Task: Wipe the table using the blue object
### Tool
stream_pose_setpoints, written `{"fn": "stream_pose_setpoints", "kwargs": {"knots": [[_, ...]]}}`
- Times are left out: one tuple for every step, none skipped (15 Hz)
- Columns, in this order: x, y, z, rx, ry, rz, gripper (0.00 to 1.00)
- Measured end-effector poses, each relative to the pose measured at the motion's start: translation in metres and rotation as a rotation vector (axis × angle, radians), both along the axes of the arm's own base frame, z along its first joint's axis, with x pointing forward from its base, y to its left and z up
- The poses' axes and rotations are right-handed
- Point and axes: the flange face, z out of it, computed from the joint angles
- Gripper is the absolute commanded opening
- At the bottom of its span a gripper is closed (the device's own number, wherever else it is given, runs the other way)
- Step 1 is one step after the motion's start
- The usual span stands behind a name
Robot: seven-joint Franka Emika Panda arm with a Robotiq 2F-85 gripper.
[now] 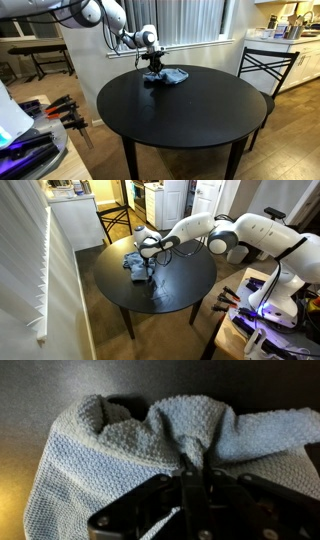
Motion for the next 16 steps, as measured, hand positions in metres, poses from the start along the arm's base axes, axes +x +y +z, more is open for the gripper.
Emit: {"fn": "stream_pose_setpoints", "kwargs": {"knots": [[-0.002, -0.001, 0.001, -0.001, 0.009, -0.001, 0.07], [-0.003, -0.001, 0.002, -0.002, 0.014, -0.001, 0.07], [-0.004, -0.001, 0.003, -0.002, 0.017, -0.001, 0.07], [-0.005, -0.001, 0.003, -0.002, 0.019, -0.001, 0.07], [-0.005, -0.001, 0.002, -0.002, 0.021, -0.001, 0.07], [-0.005, -0.001, 0.002, -0.002, 0.022, -0.001, 0.07], [-0.006, -0.001, 0.001, -0.002, 0.022, -0.001, 0.03], [-0.006, -0.001, 0.001, -0.002, 0.022, -0.001, 0.03], [-0.006, -0.001, 0.001, -0.002, 0.022, -0.001, 0.03], [-0.006, -0.001, -0.001, -0.002, 0.023, 0.0, 0.03], [-0.007, -0.001, -0.004, -0.003, 0.025, 0.0, 0.03], [-0.01, -0.003, -0.01, -0.006, 0.028, 0.001, 0.03], [-0.014, -0.008, -0.02, -0.01, 0.032, 0.002, 0.03], [-0.019, -0.015, -0.031, -0.015, 0.037, 0.001, 0.03], [-0.022, -0.02, -0.035, -0.015, 0.03, 0.0, 0.03], [-0.025, -0.026, -0.035, -0.021, 0.03, -0.003, 0.03]]}}
